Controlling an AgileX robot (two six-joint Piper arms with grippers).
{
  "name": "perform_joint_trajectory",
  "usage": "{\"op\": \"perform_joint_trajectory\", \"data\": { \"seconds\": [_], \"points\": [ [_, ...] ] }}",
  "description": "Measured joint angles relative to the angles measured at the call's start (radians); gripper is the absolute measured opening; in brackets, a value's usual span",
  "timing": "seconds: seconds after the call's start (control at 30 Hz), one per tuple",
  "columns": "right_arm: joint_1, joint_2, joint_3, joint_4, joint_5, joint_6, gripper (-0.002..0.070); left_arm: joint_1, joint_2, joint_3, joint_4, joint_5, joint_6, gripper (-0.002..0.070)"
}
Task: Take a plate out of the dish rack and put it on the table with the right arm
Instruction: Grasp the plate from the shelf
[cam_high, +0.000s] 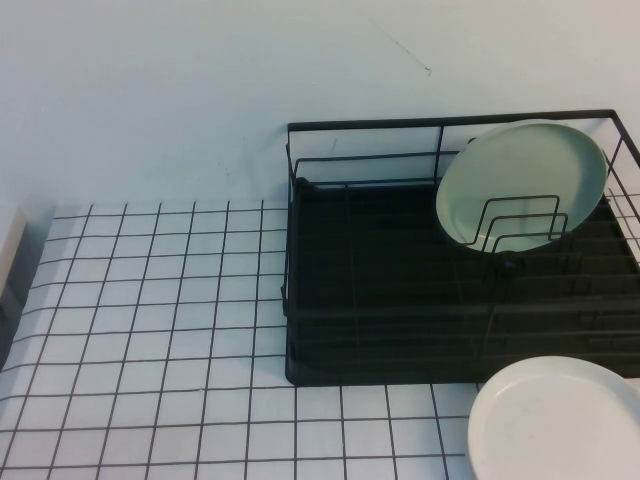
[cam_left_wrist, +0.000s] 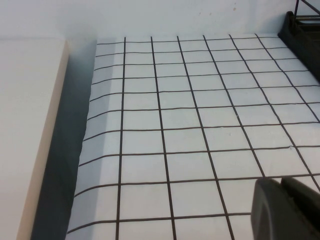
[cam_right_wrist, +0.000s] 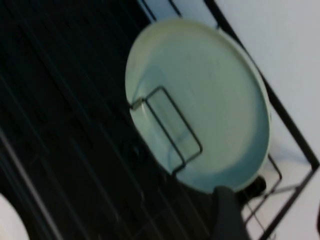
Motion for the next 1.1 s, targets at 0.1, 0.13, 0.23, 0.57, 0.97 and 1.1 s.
{"op": "perform_joint_trajectory", "data": {
  "seconds": [0.1, 0.13, 0.23, 0.57, 0.97, 1.1],
  "points": [
    [0.002, 0.108, -0.102, 0.093, 0.046, -0.1, 0.0426, 0.0, 0.0, 0.0, 0.0, 0.0, 0.0, -0.0003],
    [0.002, 0.146, -0.135, 0.106, 0.056, -0.118, 0.0442, 0.0, 0.0, 0.0, 0.0, 0.0, 0.0, -0.0003],
    [0.002, 0.253, -0.219, 0.114, 0.056, -0.148, 0.0456, 0.0, 0.0, 0.0, 0.0, 0.0, 0.0, -0.0003],
    [0.002, 0.532, -0.398, 0.114, 0.031, -0.279, 0.0464, 0.0, 0.0, 0.0, 0.0, 0.0, 0.0, -0.0003],
    [0.031, 0.695, -0.502, 0.156, 0.002, -0.282, 0.0282, 0.0, 0.0, 0.0, 0.0, 0.0, 0.004, -0.0003],
    [0.037, 0.703, -0.506, 0.158, 0.016, -0.289, 0.0131, 0.0, 0.0, 0.0, 0.0, 0.0, 0.004, -0.0003]
  ]
}}
